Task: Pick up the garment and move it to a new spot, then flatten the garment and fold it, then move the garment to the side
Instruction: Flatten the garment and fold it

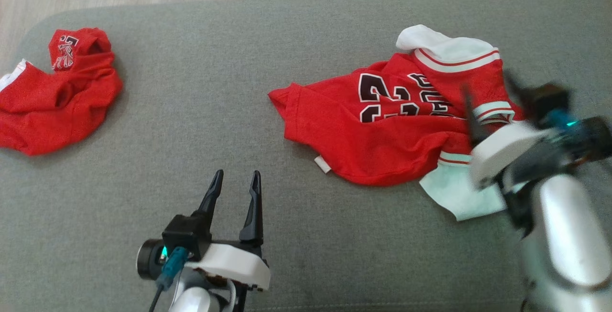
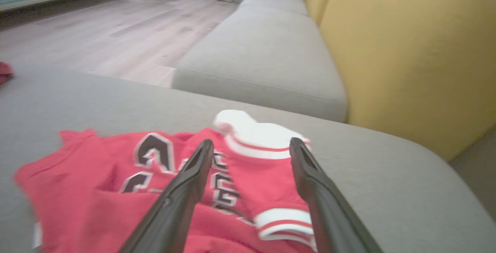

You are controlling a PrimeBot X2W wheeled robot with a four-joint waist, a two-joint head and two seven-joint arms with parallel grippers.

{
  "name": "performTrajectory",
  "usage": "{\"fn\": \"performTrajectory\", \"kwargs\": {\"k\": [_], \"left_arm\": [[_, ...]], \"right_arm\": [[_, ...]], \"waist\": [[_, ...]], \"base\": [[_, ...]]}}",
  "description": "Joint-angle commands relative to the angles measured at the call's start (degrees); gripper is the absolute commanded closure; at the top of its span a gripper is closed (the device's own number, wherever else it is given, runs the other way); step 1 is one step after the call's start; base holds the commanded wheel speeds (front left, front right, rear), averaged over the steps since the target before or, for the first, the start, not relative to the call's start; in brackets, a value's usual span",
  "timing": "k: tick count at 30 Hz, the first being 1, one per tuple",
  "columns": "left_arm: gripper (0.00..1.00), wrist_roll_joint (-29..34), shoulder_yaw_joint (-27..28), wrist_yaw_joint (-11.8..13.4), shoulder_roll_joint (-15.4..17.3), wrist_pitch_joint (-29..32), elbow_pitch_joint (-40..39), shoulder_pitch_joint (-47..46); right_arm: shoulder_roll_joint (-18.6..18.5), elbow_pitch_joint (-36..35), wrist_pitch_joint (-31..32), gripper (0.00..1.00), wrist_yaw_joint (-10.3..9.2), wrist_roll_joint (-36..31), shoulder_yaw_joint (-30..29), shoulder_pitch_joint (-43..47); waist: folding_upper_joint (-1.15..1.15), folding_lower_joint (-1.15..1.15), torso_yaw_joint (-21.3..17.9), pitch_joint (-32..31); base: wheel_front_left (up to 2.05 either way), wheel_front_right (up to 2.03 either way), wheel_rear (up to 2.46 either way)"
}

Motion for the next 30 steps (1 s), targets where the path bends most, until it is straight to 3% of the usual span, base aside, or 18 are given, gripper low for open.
{"fn": "performTrajectory", "kwargs": {"k": [1,6,17,30], "left_arm": [[0.0,0.5,1.8,0.1,-0.1,-0.7,-2.1,-1.9],[0.0,0.7,2.0,0.0,-0.1,-0.7,-2.2,-2.4],[0.0,0.4,1.0,-0.2,-0.1,-0.7,-2.4,-4.4],[0.0,-2.0,-2.4,0.7,-0.1,-0.7,-2.7,-8.0]], "right_arm": [[-0.5,-2.7,-0.7,0.0,0.41,1.4,3.0,0.6],[-0.7,-3.8,-3.9,0.0,0.41,3.1,11.3,3.5],[1.5,7.3,-7.7,0.0,0.41,1.7,25.6,0.2],[3.2,22.2,0.1,0.0,0.41,-0.4,29.1,-12.0]], "waist": [[0.0,0.0,0.0,0.1],[0.0,0.0,0.2,0.6],[0.0,0.0,3.2,4.1],[0.0,0.0,9.6,7.9]], "base": [[0.0,0.0,0.0],[0.0,0.0,0.0],[0.0,0.0,0.0],[0.0,0.0,0.0]]}}
